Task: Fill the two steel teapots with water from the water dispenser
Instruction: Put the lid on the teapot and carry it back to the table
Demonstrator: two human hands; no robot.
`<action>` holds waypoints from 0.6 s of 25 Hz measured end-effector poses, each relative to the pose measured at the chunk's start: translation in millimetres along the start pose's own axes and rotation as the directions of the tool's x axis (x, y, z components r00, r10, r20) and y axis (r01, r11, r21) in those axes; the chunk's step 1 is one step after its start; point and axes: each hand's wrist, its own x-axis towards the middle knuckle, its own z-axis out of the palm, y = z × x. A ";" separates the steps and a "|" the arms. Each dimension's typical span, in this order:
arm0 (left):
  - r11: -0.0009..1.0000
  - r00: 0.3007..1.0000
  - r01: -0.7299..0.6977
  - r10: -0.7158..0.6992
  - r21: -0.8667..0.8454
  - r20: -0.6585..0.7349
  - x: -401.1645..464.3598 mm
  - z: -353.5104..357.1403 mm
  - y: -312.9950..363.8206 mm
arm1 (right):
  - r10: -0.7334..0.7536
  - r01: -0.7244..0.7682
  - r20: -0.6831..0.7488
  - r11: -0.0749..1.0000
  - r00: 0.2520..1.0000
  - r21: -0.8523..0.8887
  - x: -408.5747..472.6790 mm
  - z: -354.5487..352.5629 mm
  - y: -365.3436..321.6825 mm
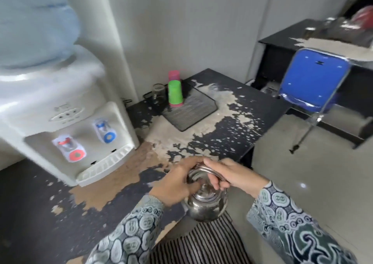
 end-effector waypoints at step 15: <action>0.955 0.917 -0.124 0.214 -0.271 0.336 261.4 279.9 186.2 | 0.034 -0.089 -0.530 0.993 0.847 -0.079 -228.9 -310.1 170.5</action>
